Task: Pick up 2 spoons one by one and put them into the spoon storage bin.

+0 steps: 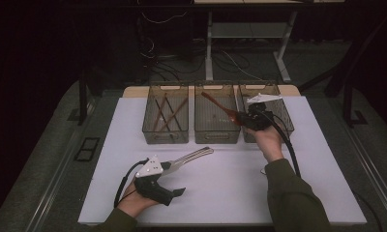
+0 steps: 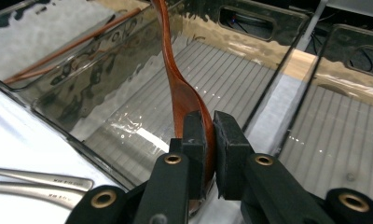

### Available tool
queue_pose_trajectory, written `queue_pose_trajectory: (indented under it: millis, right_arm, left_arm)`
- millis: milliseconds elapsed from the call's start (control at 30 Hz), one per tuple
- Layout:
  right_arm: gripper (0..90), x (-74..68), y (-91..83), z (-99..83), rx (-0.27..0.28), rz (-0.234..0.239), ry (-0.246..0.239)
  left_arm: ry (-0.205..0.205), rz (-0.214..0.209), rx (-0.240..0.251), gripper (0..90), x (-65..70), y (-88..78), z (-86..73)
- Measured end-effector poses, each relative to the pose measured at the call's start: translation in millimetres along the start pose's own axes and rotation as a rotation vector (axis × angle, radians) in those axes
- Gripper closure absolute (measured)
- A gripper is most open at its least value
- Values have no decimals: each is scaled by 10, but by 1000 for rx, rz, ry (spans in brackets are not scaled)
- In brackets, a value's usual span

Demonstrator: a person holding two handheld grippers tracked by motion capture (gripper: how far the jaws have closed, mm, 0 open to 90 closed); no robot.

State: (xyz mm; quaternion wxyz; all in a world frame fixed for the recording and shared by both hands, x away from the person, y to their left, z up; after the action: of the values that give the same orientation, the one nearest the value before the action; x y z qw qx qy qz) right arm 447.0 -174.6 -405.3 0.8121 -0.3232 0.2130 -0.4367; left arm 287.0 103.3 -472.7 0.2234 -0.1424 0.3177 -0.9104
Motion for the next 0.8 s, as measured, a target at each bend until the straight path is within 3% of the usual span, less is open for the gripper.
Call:
queue_pose_trajectory:
  millis: [200, 367, 500, 633, 800]
  right_arm:
    - [826, -55, 168, -7, -42, -27, -11]
    - [816, -90, 261, -39, -67, -21, -18]
    - [699, -107, 295, -56, -75, -21, -28]
    - [575, -109, 264, -44, -55, 7, -21]
    - [495, -101, 164, -42, -24, 64, 4]
  left_arm:
    - [4, -2, -3, 0, 6, 8, -2]
    - [3, -3, -6, 0, 8, 14, -5]
    - [3, -3, -6, 0, 8, 14, -5]
    - [4, -3, -7, 0, 9, 14, -6]
    - [3, -3, -6, 0, 9, 13, -7]
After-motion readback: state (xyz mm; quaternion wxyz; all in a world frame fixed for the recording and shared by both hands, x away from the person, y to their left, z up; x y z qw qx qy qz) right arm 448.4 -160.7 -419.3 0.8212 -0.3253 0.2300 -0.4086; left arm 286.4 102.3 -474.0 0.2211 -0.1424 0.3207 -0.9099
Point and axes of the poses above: each handheld gripper's, and its own axes: y roughly forward along the jaws, z roughly out of its top, x roughly to its right, the point moved 6 cm from there along y, roughly forward along the jaws, and after that the axes turned 9 degrees about -x, right-handed, at the moved point
